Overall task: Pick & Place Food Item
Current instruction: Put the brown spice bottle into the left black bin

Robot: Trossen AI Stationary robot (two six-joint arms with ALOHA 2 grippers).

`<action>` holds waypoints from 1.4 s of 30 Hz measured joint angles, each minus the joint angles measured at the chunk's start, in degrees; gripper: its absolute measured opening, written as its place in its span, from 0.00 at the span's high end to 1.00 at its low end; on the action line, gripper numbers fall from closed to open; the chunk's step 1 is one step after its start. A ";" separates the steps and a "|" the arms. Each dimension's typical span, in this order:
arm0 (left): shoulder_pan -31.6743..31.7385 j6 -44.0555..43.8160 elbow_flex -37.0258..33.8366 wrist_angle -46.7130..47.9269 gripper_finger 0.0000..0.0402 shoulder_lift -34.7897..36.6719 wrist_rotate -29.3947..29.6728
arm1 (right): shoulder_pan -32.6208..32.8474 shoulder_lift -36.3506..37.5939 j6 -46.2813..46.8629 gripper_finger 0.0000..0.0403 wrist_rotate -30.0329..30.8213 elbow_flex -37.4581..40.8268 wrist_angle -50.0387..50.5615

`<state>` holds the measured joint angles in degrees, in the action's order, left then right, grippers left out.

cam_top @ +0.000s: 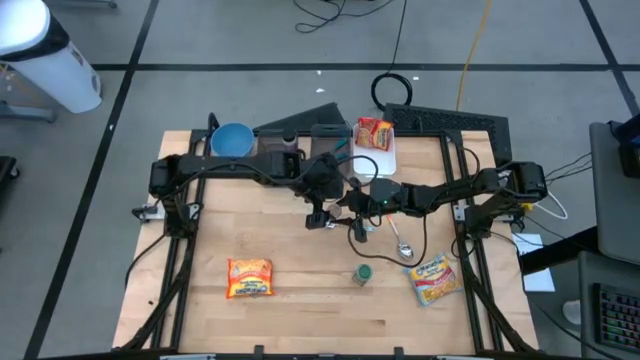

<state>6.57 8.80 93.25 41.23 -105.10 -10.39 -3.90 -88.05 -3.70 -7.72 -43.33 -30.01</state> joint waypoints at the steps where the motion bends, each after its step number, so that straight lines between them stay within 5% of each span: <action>1: -0.02 0.15 -0.02 0.00 0.15 0.00 0.00 | 0.00 0.00 0.00 0.55 -0.03 0.00 -0.03; 22: -1.25 2.06 0.00 0.96 0.28 0.08 4.22 | -0.07 0.00 0.00 0.55 -1.29 0.07 -0.87; 34: -1.19 2.51 0.00 -1.44 0.54 0.11 4.95 | -0.11 0.00 -0.28 0.55 -1.08 0.09 -2.09; 42: -1.09 2.75 0.00 -1.44 0.53 0.11 5.01 | 0.02 0.00 -0.44 0.55 -1.08 0.09 -2.04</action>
<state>5.48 11.55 93.25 39.79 -104.99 -5.39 -3.88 -88.05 -4.14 -8.80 -43.24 -32.05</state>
